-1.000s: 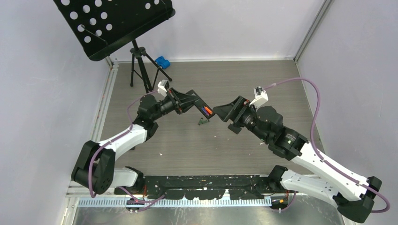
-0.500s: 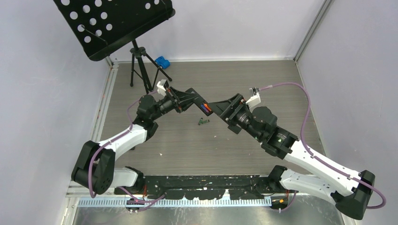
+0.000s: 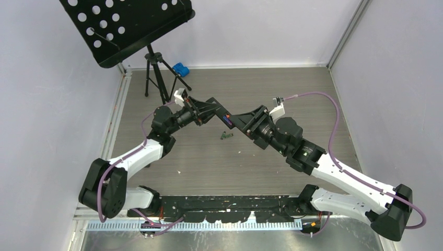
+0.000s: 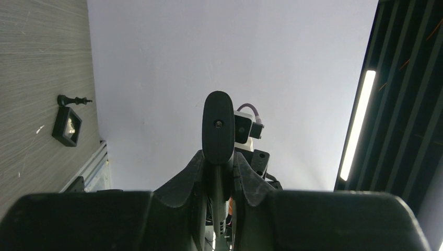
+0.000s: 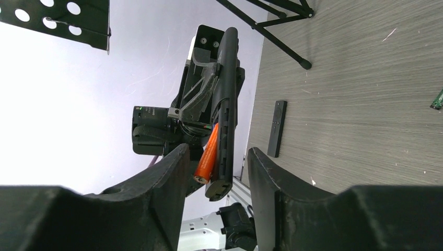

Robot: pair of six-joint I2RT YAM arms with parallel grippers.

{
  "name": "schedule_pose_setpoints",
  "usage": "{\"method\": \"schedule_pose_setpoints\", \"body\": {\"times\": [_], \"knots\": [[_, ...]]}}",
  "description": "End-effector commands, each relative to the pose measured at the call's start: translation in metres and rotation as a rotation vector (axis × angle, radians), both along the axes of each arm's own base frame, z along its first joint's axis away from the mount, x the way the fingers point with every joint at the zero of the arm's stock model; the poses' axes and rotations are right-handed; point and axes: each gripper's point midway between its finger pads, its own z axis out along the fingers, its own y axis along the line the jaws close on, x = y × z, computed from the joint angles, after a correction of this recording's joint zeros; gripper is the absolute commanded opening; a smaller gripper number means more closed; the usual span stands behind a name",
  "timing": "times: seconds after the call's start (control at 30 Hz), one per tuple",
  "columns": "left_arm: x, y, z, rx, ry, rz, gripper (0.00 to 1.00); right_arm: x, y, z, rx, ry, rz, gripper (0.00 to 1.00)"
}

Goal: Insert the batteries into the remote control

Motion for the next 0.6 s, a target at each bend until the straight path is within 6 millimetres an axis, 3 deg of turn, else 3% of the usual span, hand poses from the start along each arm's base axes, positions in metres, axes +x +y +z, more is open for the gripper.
{"method": "schedule_pose_setpoints", "body": {"times": [0.0, 0.37, 0.57], "knots": [[-0.011, 0.006, 0.034, -0.061, -0.103, -0.002, 0.0, 0.004, 0.005, 0.014, 0.06, -0.018, -0.005, 0.46], [-0.016, 0.007, 0.037, -0.064, -0.116, -0.009, 0.0, 0.008, 0.009, 0.004, 0.05, 0.003, -0.007, 0.35], [-0.02, 0.008, 0.041, -0.07, -0.127, -0.019, 0.0, 0.012, 0.011, -0.005, 0.045, 0.027, -0.014, 0.23]]}}
